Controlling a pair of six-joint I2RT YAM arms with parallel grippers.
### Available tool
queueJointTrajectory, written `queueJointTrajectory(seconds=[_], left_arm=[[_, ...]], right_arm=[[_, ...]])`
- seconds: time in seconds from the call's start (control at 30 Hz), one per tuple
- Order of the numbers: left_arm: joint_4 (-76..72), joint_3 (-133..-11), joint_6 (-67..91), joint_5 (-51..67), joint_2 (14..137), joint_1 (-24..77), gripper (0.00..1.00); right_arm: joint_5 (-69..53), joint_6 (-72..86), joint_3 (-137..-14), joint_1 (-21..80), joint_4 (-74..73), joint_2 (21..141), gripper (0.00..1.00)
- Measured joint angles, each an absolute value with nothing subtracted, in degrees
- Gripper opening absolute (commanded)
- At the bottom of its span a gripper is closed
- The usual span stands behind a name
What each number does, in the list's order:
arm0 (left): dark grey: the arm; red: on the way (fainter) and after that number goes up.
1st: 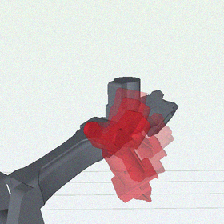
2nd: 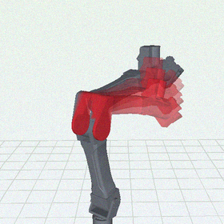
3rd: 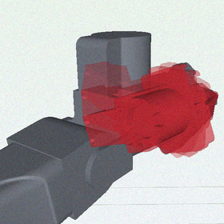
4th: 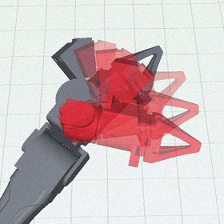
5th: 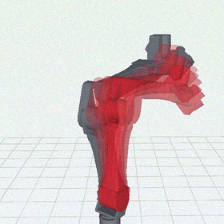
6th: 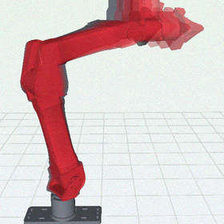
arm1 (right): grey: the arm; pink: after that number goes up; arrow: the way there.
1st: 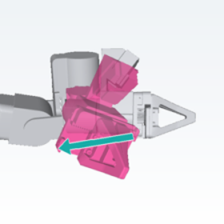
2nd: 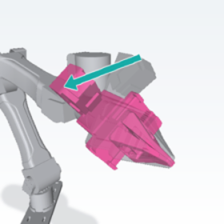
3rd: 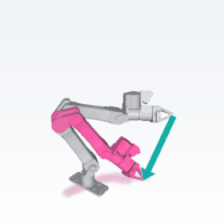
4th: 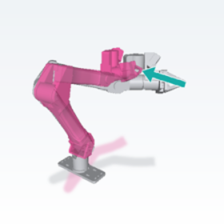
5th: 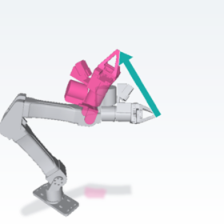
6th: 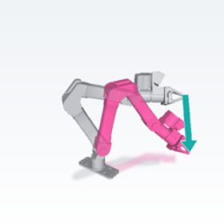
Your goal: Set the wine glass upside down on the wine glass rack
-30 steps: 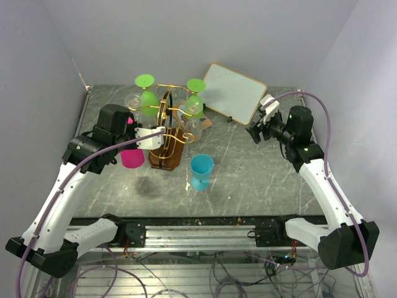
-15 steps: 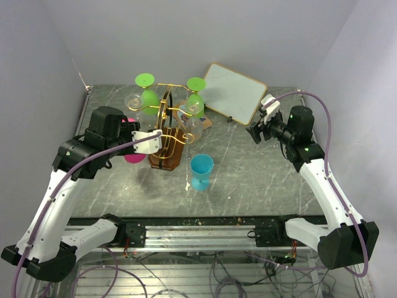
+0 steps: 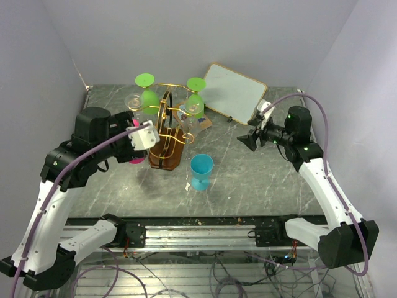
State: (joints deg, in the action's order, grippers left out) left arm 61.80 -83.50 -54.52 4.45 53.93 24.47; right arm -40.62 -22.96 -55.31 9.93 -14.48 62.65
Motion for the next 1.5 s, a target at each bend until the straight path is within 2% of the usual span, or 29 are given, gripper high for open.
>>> queueJointTrajectory(seconds=[0.17, 0.3, 0.5, 0.97, 1.33, 1.5], left_arm=[[55.48, -83.57, -44.82, 4.58, 55.51, 22.26, 0.99], [49.47, -84.12, -36.56, 1.30, 57.14, 19.92, 1.00], [43.79, -85.23, -30.30, -4.75, 58.04, 16.64, 1.00], [41.67, -85.69, -27.99, -5.50, 58.19, 14.33, 0.99], [41.69, -85.78, -28.23, -4.40, 58.63, 14.33, 1.00], [41.69, -85.78, -28.23, -4.27, 59.37, 14.33, 1.00]], right_arm=[[-41.50, -22.79, -56.10, 15.14, -15.70, 65.10, 0.69], [-35.97, -23.09, -60.23, 25.15, -18.94, 69.56, 0.65], [-28.82, -22.39, -64.40, 33.89, -22.41, 75.11, 0.62], [-19.35, -21.89, -64.38, 40.53, -26.55, 78.61, 0.57], [-14.87, -21.93, -64.84, 40.62, -30.63, 80.55, 0.35], [-13.37, -22.13, -64.86, 40.62, -33.41, 80.64, 0.18]])
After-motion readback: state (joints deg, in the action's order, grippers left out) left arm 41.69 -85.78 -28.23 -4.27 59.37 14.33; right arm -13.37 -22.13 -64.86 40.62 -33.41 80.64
